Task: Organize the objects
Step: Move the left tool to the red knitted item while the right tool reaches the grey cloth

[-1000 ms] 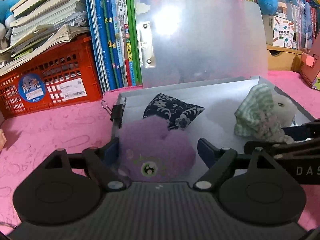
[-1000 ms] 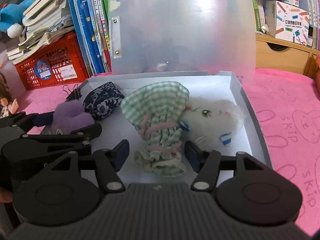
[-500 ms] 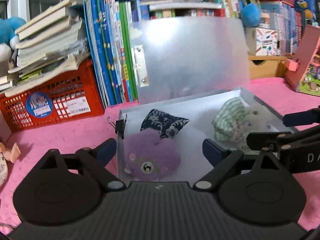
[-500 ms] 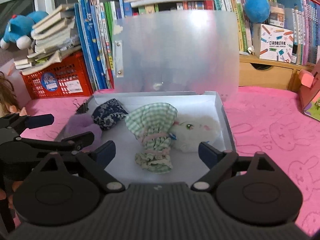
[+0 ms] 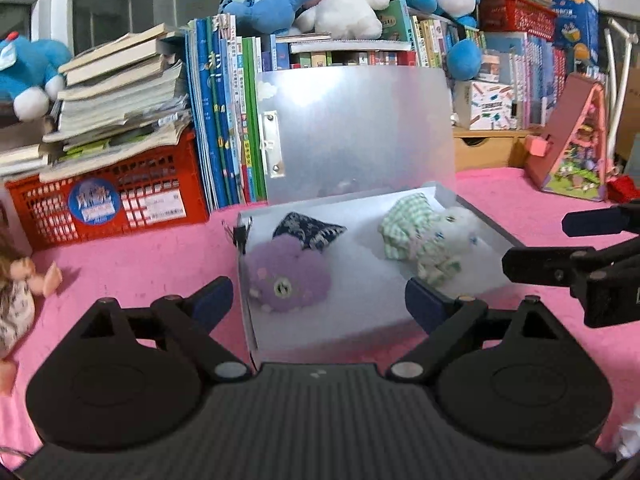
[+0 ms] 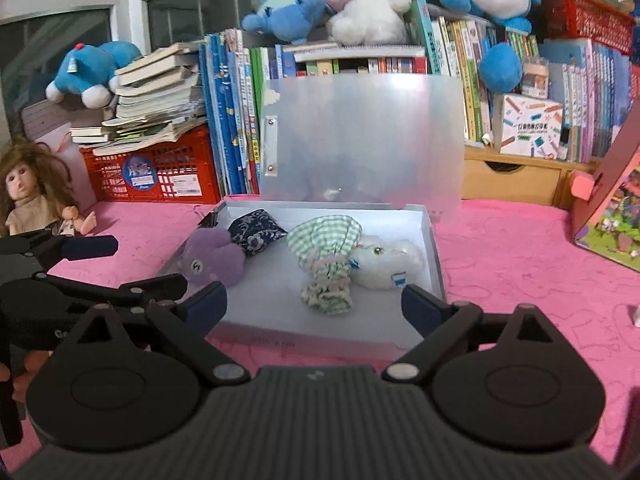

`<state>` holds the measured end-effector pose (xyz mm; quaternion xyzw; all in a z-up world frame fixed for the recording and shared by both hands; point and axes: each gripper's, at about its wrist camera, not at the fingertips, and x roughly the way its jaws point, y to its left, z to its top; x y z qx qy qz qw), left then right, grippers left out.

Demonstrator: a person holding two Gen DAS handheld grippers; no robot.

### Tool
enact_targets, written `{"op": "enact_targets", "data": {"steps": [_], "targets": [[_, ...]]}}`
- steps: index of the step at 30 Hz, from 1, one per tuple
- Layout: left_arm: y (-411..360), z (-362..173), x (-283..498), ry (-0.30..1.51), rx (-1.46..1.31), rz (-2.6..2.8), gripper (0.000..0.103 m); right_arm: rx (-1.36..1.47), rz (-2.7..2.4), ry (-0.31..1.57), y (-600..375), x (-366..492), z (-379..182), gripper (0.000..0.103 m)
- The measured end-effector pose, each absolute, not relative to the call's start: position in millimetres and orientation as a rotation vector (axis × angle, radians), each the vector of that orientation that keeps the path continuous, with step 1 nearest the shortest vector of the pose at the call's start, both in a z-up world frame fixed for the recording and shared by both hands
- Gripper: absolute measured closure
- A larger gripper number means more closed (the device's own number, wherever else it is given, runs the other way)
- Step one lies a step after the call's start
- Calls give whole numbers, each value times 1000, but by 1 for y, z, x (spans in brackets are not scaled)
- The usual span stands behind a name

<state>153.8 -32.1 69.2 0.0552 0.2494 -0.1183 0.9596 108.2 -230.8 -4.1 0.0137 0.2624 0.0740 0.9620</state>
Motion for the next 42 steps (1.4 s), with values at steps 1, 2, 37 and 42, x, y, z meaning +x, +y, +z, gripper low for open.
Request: {"op": "enact_targets", "data": {"steps": [1,2,37,42], "targets": [[-30,69,146,503,97,-244,8,23,150,527,-230,102,-5,5],[-28,68,140,502,87,-250,8,17,148,523,-228,94,-6,5],[-27,11,2,535,-4,-296,9,58,-35,483,-233,-55,-70,24],[-28,12,0,543,2,-305,15,80,-61,477,-239,-60,-71,34]]}}
